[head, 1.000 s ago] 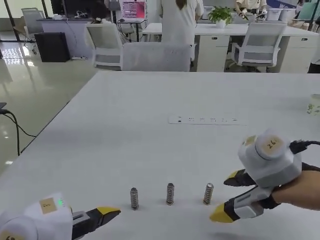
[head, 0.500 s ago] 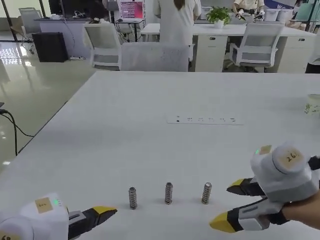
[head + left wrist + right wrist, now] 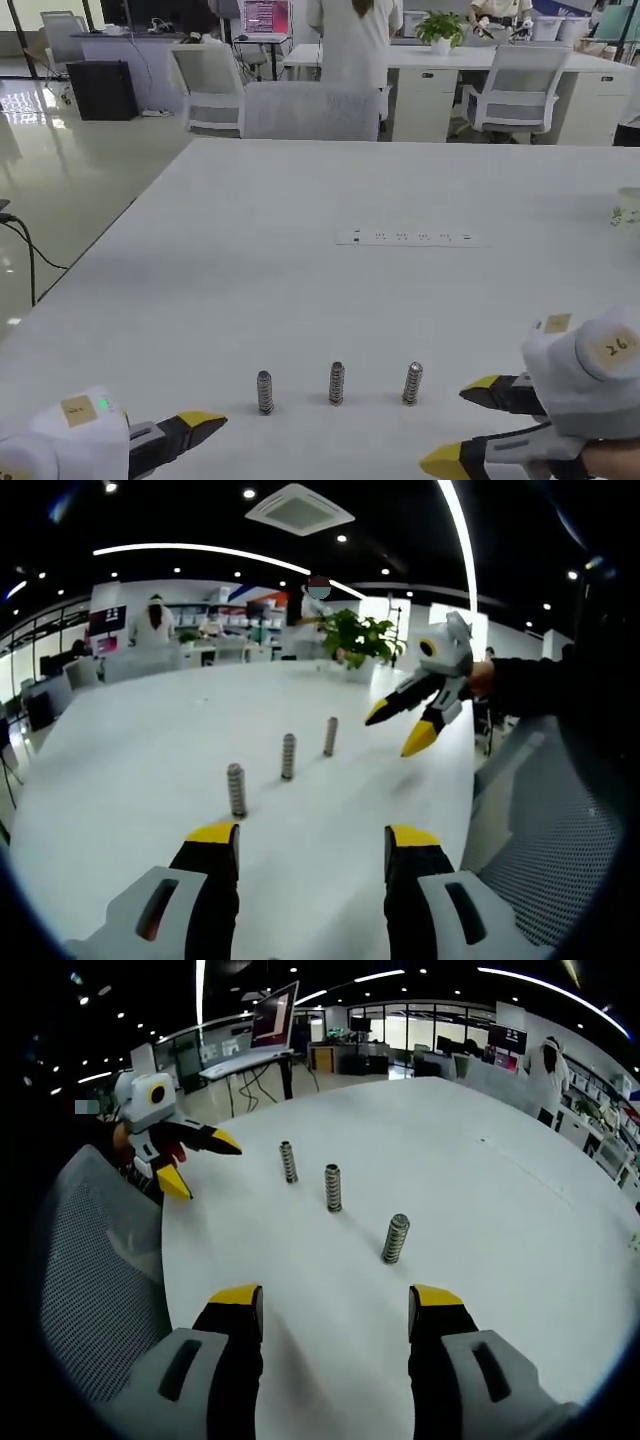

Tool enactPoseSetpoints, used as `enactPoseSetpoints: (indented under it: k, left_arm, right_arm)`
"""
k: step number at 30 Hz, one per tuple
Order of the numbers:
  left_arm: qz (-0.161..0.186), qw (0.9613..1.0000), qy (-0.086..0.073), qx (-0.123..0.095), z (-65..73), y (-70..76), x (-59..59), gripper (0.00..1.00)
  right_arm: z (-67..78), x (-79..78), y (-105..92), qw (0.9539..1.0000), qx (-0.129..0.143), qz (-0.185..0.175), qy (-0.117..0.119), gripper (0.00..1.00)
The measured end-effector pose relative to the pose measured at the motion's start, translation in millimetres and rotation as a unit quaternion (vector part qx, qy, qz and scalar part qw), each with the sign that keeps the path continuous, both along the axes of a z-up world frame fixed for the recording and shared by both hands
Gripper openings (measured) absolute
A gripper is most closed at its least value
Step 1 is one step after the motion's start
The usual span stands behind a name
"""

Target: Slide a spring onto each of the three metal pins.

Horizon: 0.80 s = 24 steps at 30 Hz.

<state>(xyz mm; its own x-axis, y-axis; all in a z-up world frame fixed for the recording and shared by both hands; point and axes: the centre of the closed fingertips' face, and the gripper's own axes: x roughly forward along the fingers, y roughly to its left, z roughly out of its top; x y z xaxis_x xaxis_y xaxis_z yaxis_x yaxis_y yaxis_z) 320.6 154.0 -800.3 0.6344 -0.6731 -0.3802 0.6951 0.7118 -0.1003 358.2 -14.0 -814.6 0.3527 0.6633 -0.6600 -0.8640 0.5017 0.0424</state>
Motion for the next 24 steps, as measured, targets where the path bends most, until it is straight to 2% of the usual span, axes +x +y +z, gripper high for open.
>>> enactPoseSetpoints:
  k: [3,10,16,24]
  left_arm:
    - [0.004,1.0000,0.001,0.000,-1.4,1.9,-0.8,0.53]
    - [0.012,0.9999,0.004,-0.001,-3.0,4.0,-1.5,0.55]
    - [0.014,0.9999,0.005,0.000,-3.7,5.0,-2.1,0.56]
    - [0.021,0.9997,0.007,0.000,-4.6,8.8,-2.2,0.57]
  right_arm:
    - [-1.8,0.0,-0.3,1.0000,-0.002,0.002,0.000,0.57]
    - [2.5,3.7,2.4,0.9998,0.018,0.000,-0.009,0.58]
    - [-2.9,2.4,-0.4,0.9999,0.010,0.003,-0.009,0.58]
    - [-0.1,2.9,-0.7,0.9989,0.036,0.018,-0.024,0.60]
